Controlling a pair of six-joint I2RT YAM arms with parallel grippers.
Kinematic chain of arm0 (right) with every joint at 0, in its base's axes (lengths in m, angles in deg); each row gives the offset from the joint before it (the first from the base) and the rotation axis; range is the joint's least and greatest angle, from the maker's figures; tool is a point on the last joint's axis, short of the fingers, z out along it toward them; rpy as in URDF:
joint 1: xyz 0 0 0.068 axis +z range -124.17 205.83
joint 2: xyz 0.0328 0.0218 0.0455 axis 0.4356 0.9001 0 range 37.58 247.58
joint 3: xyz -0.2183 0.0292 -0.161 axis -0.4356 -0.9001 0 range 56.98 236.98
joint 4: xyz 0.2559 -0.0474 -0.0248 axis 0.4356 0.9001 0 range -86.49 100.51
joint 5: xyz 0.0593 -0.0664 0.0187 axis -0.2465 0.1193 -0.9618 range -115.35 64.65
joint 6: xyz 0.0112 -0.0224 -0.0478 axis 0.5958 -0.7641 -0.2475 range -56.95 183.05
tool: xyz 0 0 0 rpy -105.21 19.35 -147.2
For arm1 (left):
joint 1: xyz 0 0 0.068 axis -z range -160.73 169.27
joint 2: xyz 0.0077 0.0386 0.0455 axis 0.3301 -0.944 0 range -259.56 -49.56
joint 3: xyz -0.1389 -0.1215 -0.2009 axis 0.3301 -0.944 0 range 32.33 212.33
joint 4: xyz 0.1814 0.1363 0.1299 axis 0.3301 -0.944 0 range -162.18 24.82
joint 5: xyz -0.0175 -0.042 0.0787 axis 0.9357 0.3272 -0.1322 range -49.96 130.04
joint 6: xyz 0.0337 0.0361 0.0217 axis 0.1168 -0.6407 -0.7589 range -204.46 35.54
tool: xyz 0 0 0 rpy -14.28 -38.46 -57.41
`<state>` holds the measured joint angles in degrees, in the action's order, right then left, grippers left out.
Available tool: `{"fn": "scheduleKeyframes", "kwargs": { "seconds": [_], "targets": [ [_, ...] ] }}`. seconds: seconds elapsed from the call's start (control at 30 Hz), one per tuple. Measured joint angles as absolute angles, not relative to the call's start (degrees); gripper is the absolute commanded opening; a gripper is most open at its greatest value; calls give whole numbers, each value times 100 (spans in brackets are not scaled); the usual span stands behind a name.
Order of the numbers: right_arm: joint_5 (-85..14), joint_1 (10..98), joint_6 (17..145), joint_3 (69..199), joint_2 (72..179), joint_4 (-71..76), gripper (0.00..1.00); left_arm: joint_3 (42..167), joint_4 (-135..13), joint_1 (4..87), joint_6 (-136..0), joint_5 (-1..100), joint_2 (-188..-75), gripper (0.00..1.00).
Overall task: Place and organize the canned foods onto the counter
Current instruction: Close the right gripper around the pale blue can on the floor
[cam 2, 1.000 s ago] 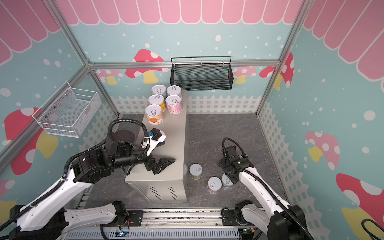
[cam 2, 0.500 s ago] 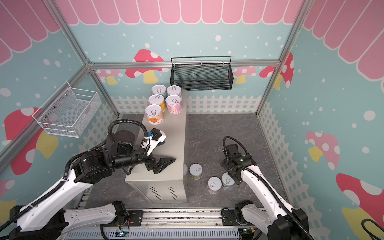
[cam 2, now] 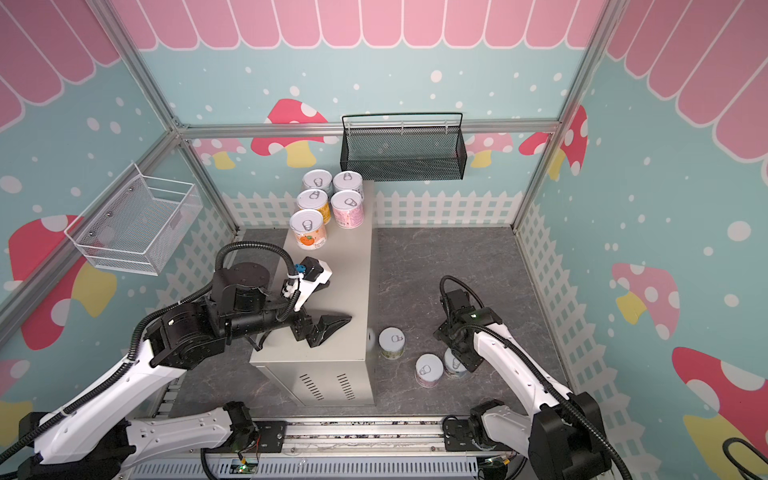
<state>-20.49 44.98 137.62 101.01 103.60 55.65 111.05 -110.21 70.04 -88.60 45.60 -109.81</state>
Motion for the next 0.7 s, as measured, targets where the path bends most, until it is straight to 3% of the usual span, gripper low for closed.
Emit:
{"fn": "scheduleKeyframes", "kwargs": {
  "seconds": [0.4,0.7],
  "targets": [
    [-2132,4501,13506,9904,10213,4714,85,11094,-11028,7004,-8858,4539,-10961,99],
    [-1876,4498,13440,10197,10351,5718,88,11061,-10986,7004,-8856,4536,-10950,99]
  ]
}}
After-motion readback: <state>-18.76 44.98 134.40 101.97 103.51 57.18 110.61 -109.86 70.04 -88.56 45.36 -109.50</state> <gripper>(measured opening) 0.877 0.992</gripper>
